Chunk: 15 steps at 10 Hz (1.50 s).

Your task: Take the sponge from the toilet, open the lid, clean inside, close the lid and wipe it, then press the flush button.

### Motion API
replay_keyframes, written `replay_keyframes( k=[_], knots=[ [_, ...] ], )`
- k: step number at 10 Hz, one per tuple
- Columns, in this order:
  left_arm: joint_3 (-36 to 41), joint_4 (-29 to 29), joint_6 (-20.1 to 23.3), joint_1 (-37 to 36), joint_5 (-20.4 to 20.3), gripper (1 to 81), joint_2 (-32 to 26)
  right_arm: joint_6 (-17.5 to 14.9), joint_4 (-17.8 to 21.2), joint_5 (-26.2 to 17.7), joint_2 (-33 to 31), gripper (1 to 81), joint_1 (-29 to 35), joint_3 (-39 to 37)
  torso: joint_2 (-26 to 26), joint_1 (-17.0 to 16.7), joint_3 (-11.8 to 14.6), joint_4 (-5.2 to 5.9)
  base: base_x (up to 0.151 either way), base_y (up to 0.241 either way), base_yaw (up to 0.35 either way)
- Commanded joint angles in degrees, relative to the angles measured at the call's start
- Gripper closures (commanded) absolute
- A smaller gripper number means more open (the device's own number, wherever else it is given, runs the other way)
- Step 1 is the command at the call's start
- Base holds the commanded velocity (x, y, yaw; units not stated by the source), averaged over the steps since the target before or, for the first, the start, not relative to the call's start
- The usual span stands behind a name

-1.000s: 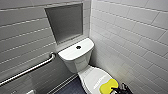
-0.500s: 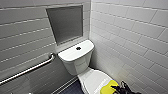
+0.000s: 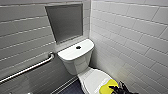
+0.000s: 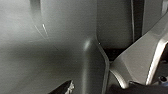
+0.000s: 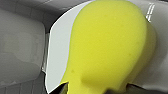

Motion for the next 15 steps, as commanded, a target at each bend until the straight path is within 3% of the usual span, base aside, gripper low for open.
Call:
replay_keyframes(
  k=[1, 3, 7, 14, 15],
  knots=[
    [0.9, -0.3, 0.0, 0.2, 4.2, 1.0, -0.5, 0.2, 2.0, -1.6, -0.5, 1.0, 6.8, 0.1, 0.0, 0.0, 0.0, 0.00, 0.000, 0.000, 0.000],
    [0.9, -1.4, 0.0, 0.3, 4.3, 1.0, -0.7, 0.3, 3.2, -5.0, 2.8, 1.0, 6.8, -5.2, 0.0, 0.0, 0.0, 0.00, 0.000, 0.000, 0.000],
    [0.9, -1.6, 0.0, 0.2, 4.7, 1.0, -0.7, 1.0, 3.4, -5.8, 6.7, 1.0, 7.6, -12.9, 0.0, 0.0, 0.0, 0.00, 0.000, 0.000, 0.000],
    [0.9, -1.6, -0.1, 0.4, 4.9, 1.0, -0.6, 0.6, 0.8, -5.2, 8.9, 1.0, 4.0, -15.9, -0.1, 0.0, 0.0, 0.00, 0.000, 0.000, 0.000],
    [0.9, -1.6, -0.1, 0.4, 4.9, 1.0, -0.6, 0.6, 0.8, -4.9, 8.0, 81.1, 4.1, -14.7, -0.1, 0.0, 0.0, 0.00, 0.000, 0.000, 0.000]
  ],
)
